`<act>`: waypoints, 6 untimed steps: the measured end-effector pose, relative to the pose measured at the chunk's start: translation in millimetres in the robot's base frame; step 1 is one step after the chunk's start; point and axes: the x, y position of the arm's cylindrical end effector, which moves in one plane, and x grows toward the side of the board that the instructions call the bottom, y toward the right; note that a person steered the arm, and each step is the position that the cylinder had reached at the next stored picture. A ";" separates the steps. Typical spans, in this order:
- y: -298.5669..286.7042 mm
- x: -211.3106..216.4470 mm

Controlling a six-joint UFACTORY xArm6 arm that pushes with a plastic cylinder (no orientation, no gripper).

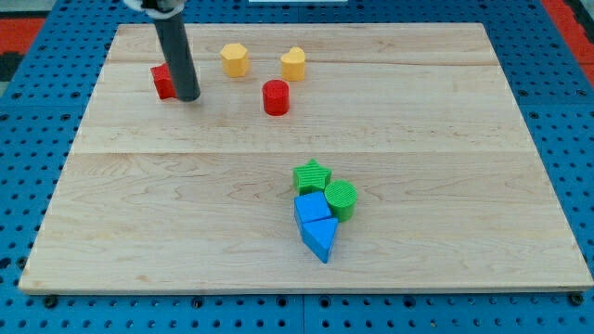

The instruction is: Move the yellow hexagon to the right of the red star

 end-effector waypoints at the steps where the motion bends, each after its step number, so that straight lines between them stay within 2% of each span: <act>1: -35.1 -24.0; 2: -17.8 -64.7; 3: 1.6 -35.1; 4: 73.1 -31.1; 5: 114.7 -47.9; 6: 72.4 -74.0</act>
